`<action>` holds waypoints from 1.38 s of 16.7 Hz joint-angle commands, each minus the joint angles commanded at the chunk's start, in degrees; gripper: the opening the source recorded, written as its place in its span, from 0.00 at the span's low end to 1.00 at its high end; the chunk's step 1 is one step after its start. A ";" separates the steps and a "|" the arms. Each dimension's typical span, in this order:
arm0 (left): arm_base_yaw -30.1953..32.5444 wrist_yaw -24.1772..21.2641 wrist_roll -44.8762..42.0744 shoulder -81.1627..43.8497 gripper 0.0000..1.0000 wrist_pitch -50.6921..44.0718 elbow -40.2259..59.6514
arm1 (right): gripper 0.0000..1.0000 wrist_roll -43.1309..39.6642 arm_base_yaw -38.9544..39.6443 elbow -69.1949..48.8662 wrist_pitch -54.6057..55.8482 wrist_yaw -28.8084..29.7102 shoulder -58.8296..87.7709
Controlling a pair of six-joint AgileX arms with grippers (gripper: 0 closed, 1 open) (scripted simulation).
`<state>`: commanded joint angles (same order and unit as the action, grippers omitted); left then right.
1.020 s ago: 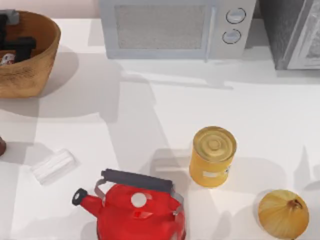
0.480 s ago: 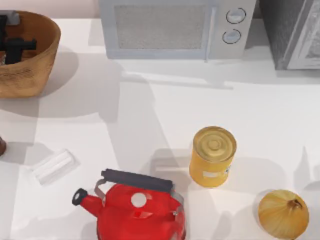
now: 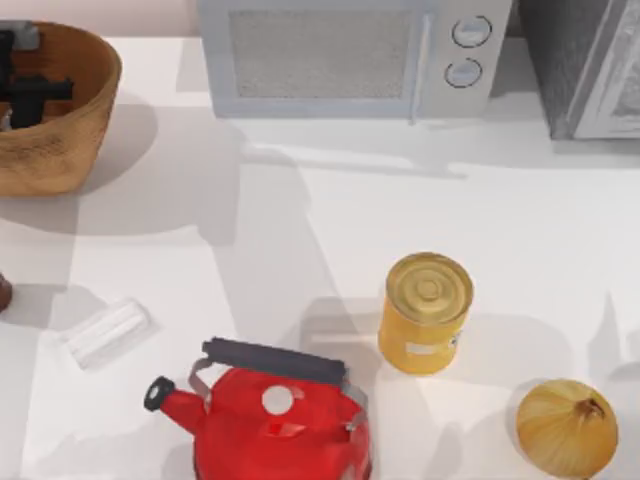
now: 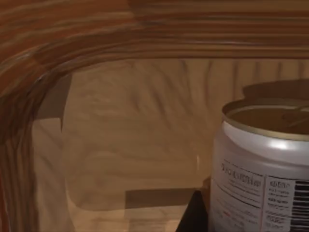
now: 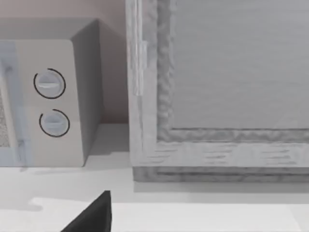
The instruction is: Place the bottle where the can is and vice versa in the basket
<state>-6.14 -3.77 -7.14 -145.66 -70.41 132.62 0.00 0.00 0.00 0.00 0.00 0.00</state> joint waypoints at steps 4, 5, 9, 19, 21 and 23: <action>0.11 0.02 0.12 2.15 0.00 1.17 -1.98 | 1.00 0.00 0.00 0.00 0.00 0.00 0.00; 0.20 0.04 0.21 3.74 0.00 2.01 -3.41 | 1.00 0.00 0.00 0.00 0.00 0.00 0.00; 0.69 0.34 0.82 13.98 0.00 7.64 -12.77 | 1.00 0.00 0.00 0.00 0.00 0.00 0.00; 2.18 1.50 2.73 55.10 0.00 26.46 -49.60 | 1.00 0.00 0.00 0.00 0.00 0.00 0.00; 2.61 1.54 3.07 62.03 0.00 29.95 -56.13 | 1.00 0.00 0.00 0.00 0.00 0.00 0.00; 3.18 1.46 3.32 69.12 0.00 33.33 -62.95 | 1.00 0.00 0.00 0.00 0.00 0.00 0.00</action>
<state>-2.96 -2.31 -3.82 -76.54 -37.08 69.67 0.00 0.00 0.00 0.00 0.00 0.00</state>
